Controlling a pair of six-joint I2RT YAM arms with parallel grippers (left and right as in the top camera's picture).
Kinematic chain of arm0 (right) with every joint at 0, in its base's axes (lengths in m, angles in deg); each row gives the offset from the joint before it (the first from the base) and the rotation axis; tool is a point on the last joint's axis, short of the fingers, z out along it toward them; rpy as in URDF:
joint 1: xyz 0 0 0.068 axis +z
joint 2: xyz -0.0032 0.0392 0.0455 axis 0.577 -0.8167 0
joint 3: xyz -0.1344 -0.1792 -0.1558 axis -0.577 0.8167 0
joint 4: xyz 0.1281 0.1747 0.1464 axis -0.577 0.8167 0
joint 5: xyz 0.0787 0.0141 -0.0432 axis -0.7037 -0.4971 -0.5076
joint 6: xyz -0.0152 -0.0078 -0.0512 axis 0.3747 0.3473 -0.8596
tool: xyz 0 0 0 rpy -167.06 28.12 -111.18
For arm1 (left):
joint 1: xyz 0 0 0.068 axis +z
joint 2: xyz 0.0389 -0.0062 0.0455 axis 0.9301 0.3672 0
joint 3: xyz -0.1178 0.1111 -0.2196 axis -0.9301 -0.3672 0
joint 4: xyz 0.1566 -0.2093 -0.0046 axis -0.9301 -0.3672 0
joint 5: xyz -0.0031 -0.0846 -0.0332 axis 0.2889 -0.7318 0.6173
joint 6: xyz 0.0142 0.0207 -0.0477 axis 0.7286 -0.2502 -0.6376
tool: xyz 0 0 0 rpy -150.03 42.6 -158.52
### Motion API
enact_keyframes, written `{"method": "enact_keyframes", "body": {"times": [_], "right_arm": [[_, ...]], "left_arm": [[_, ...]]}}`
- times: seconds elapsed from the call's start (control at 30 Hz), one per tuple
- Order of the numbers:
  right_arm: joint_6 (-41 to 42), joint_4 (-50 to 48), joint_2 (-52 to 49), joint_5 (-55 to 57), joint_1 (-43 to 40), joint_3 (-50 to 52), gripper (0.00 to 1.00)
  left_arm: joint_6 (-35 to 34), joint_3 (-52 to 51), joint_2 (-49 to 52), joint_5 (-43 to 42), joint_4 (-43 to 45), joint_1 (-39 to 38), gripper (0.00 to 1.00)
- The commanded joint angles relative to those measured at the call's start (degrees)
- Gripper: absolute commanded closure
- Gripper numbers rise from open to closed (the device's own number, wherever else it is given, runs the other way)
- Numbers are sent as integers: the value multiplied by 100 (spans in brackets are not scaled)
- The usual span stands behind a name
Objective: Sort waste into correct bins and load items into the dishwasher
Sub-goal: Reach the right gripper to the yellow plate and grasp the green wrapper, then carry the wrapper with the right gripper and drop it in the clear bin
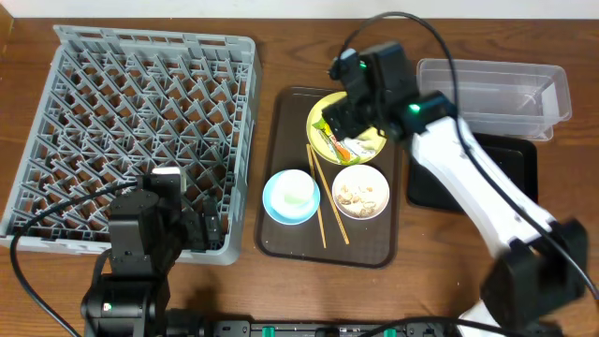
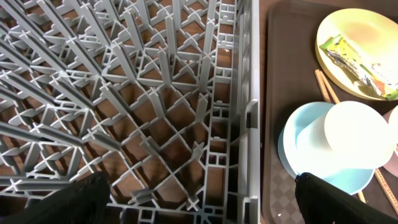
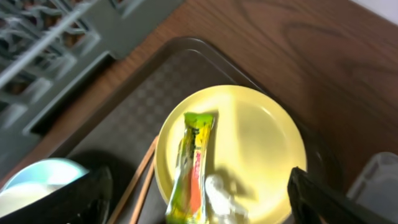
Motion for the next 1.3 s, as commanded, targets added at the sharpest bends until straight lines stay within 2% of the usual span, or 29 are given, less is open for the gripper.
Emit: {"method": "enact_keyframes", "body": {"times": [0.0,0.1,0.3,0.53,0.6,0.7,0.8,0.97,1.1,1.2,1.27], "right_arm": [[-57,-15,-498,153,107,-199,18],[-55,-24,-887,166,142,-197,25],[-52,-11,-1572,162,238,-197,27],[-55,35,-2002,107,337,-197,38],[-50,66,-2072,107,341,-197,49],[-9,61,-2059,179,339,-203,79],[208,90,-1928,509,317,-343,97],[369,153,-1386,739,175,-737,99],[1355,79,-758,1377,-175,-855,99],[2855,302,-411,2208,-610,-855,98],[3825,516,-310,2358,-984,-855,99]], "left_arm": [[-92,151,-15,-35,4,-17,3],[-92,151,-15,-35,4,-17,3],[-92,151,-15,-33,4,-17,3],[-92,151,-15,-35,4,-17,3],[-92,151,-15,-33,4,-17,3],[-90,151,-15,-35,4,-17,3],[-92,151,-15,-35,4,-17,3],[-92,151,-15,-35,7,-17,3],[-92,151,-15,-35,7,-17,3],[-90,151,-15,-35,7,-17,3],[-92,151,-15,-35,7,-17,3]]}}
